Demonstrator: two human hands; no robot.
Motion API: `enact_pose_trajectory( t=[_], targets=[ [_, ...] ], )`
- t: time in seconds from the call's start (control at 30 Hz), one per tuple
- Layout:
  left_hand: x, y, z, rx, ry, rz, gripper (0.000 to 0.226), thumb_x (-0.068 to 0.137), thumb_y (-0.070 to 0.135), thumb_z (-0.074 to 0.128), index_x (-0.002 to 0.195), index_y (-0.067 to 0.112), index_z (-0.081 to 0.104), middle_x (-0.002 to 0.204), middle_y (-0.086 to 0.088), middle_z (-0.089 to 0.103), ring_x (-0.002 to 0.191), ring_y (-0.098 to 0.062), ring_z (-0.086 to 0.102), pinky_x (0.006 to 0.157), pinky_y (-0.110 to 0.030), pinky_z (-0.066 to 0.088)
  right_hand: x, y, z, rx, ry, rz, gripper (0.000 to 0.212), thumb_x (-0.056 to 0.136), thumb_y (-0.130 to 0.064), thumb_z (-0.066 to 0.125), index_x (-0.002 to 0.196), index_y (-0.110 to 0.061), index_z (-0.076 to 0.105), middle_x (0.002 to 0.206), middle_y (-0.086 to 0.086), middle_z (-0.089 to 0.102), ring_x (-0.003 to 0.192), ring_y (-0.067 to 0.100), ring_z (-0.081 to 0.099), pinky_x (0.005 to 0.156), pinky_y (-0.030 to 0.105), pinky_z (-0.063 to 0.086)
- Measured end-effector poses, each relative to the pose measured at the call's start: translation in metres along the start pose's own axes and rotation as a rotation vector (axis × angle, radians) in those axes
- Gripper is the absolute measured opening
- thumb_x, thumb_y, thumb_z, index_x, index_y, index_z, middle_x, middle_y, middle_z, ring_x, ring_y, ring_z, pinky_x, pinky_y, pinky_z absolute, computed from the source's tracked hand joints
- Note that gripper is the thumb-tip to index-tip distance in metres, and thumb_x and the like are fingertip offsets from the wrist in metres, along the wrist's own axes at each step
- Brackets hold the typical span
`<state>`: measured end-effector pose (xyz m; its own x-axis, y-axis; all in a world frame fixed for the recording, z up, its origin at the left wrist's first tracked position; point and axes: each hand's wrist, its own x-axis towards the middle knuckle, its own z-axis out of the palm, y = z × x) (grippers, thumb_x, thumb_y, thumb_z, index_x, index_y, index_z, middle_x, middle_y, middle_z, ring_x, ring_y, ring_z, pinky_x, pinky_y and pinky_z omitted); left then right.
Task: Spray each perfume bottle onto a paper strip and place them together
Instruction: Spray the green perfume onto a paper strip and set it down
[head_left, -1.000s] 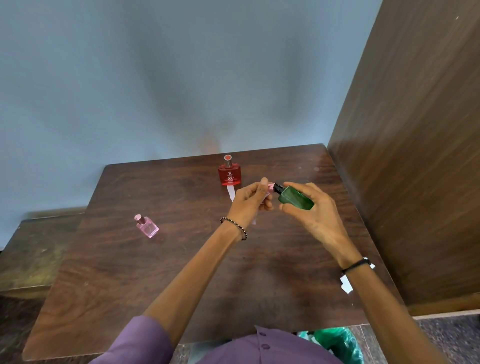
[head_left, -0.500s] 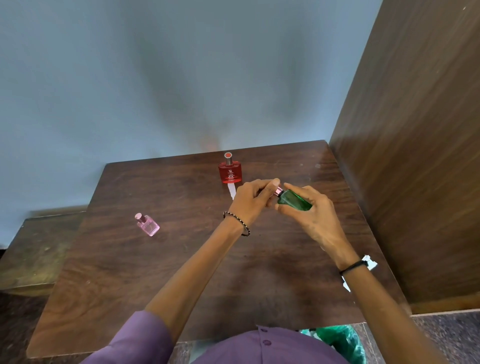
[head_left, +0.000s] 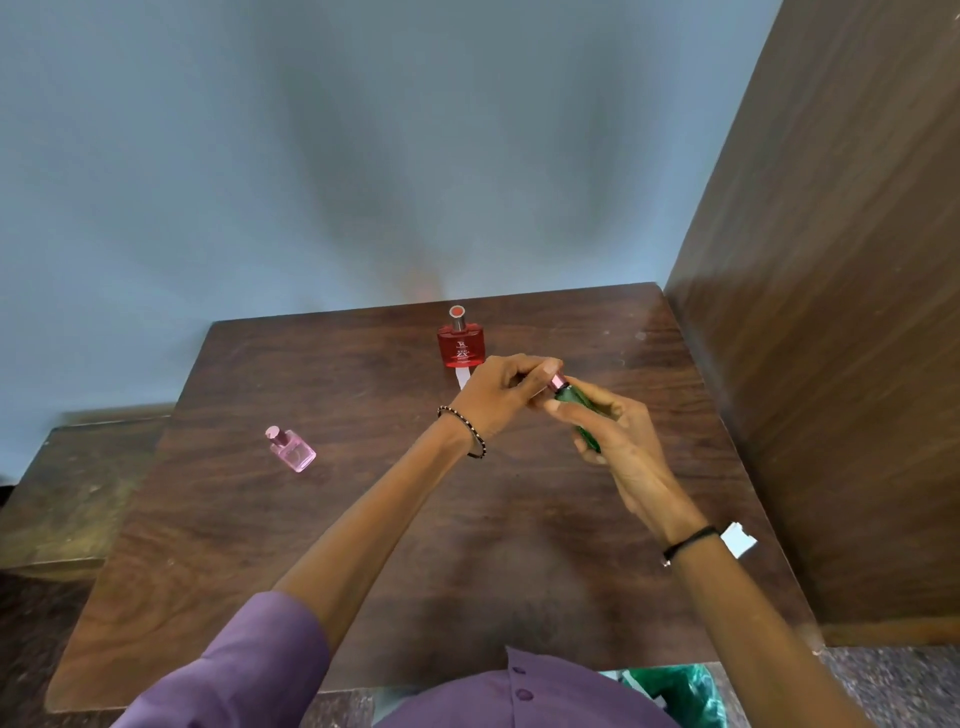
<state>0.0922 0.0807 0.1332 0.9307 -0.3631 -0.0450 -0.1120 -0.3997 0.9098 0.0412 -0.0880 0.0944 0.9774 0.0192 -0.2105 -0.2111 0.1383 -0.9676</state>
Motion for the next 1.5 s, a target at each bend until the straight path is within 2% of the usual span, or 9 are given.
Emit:
enact_pose_trajectory(
  t=[0.13, 0.33, 0.5, 0.63, 0.8, 0.93, 1.1, 1.3, 1.5],
  targets=[
    [0.002, -0.017, 0.0, -0.144, -0.057, -0.111, 0.029, 0.103, 0.007, 0.05, 0.126, -0.005, 0.064, 0.099, -0.013, 0.07, 0.078, -0.004, 0.068, 0.079, -0.018, 0.055, 0.014, 0.008, -0.006, -0.013, -0.048, 0.028, 0.029, 0.088, -0.043, 0.076, 0.11, -0.025, 0.08, 0.088, 0.003, 0.076, 0.061, 0.013, 0.057, 0.045, 0.021, 0.039],
    [0.017, -0.048, 0.004, -0.278, 0.064, -0.307, 0.039, 0.098, 0.002, 0.058, 0.136, 0.002, 0.049, 0.111, -0.028, 0.07, 0.076, -0.017, 0.073, 0.081, -0.031, 0.06, 0.046, 0.023, -0.006, -0.045, -0.008, 0.134, 0.037, 0.102, -0.044, 0.057, 0.117, -0.014, 0.071, 0.102, 0.018, 0.077, 0.065, 0.014, 0.068, 0.053, 0.029, 0.044],
    [0.04, -0.079, 0.008, -0.384, 0.183, -0.484, 0.01, 0.09, 0.011, 0.074, 0.092, 0.002, 0.07, 0.093, -0.021, 0.077, 0.057, -0.013, 0.073, 0.054, -0.02, 0.056, 0.076, 0.041, -0.001, -0.074, 0.026, 0.205, 0.044, 0.105, -0.048, 0.049, 0.119, -0.011, 0.069, 0.101, 0.002, 0.079, 0.074, 0.012, 0.065, 0.058, 0.025, 0.041],
    [0.061, -0.109, 0.016, -0.225, 0.302, -0.609, 0.021, 0.081, 0.035, 0.081, 0.08, 0.014, 0.078, 0.063, 0.009, 0.066, 0.056, -0.007, 0.057, 0.065, -0.022, 0.045, 0.106, 0.053, 0.0, -0.125, 0.045, 0.253, 0.043, 0.104, -0.051, 0.05, 0.116, -0.017, 0.072, 0.097, -0.01, 0.077, 0.063, -0.005, 0.06, 0.064, 0.023, 0.039],
    [0.09, -0.131, 0.019, -0.334, 0.29, -0.715, 0.024, 0.077, 0.032, 0.084, 0.064, 0.017, 0.071, 0.051, 0.002, 0.055, 0.045, -0.011, 0.048, 0.059, -0.021, 0.043, 0.143, 0.058, -0.004, -0.132, 0.069, 0.228, 0.037, 0.104, -0.044, 0.055, 0.106, -0.01, 0.069, 0.083, 0.004, 0.066, 0.064, 0.014, 0.054, 0.055, 0.025, 0.04],
    [0.115, -0.143, 0.017, -0.413, 0.272, -0.74, 0.024, 0.088, 0.013, 0.076, 0.068, 0.008, 0.064, 0.056, -0.005, 0.058, 0.031, -0.004, 0.052, 0.037, -0.016, 0.046, 0.17, 0.055, -0.01, -0.146, 0.039, 0.229, 0.029, 0.103, -0.04, 0.057, 0.112, -0.014, 0.066, 0.107, 0.001, 0.079, 0.088, 0.019, 0.072, 0.072, 0.032, 0.053],
    [0.139, -0.158, 0.017, -0.364, 0.234, -0.713, 0.01, 0.095, 0.007, 0.064, 0.087, 0.002, 0.067, 0.062, -0.005, 0.059, 0.035, -0.001, 0.057, 0.042, -0.016, 0.052, 0.198, 0.051, -0.014, -0.154, 0.032, 0.178, 0.028, 0.099, -0.025, 0.067, 0.123, -0.012, 0.062, 0.116, 0.006, 0.075, 0.101, 0.02, 0.075, 0.088, 0.043, 0.062],
    [0.151, -0.168, 0.024, -0.24, 0.289, -0.693, 0.022, 0.088, 0.018, 0.075, 0.072, 0.015, 0.061, 0.058, -0.007, 0.068, 0.042, -0.017, 0.064, 0.041, -0.024, 0.052, 0.224, 0.048, -0.01, -0.363, -0.02, 0.044, 0.019, 0.096, -0.03, 0.071, 0.115, -0.032, 0.067, 0.118, -0.011, 0.074, 0.113, 0.005, 0.068, 0.095, 0.028, 0.053],
    [0.151, -0.17, 0.032, -0.243, 0.358, -0.67, 0.02, 0.088, 0.022, 0.073, 0.075, 0.013, 0.061, 0.067, -0.02, 0.073, 0.052, -0.032, 0.069, 0.061, -0.049, 0.062, 0.235, 0.051, -0.005, -0.44, -0.088, 0.033, 0.024, 0.097, -0.026, 0.07, 0.12, -0.026, 0.065, 0.122, -0.009, 0.074, 0.118, 0.006, 0.066, 0.093, 0.02, 0.048]
  ],
)
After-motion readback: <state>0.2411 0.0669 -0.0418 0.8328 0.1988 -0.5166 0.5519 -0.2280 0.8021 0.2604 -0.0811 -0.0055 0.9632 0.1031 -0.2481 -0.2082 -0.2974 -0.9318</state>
